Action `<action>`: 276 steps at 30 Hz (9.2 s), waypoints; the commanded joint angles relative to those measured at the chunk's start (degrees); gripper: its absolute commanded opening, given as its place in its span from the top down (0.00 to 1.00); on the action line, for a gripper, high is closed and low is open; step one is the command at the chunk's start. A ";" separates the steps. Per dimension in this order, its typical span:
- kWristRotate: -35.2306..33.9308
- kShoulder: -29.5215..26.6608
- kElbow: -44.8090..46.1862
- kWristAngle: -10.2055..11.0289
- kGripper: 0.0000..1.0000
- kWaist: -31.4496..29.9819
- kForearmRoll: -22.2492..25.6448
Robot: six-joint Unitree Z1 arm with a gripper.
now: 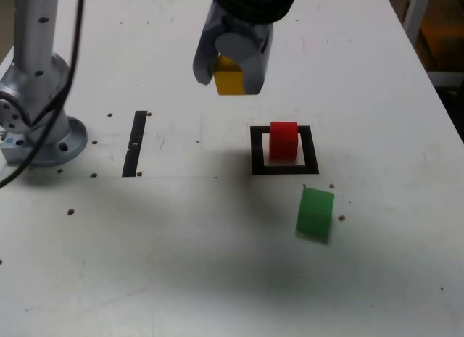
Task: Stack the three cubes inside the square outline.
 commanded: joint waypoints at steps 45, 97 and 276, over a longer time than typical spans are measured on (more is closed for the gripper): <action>-7.05 15.50 -13.22 -0.78 0.79 0.48 1.43; -6.82 12.51 -12.12 -1.55 0.00 -0.29 1.34; 3.38 11.40 -12.35 -2.57 0.62 0.83 0.21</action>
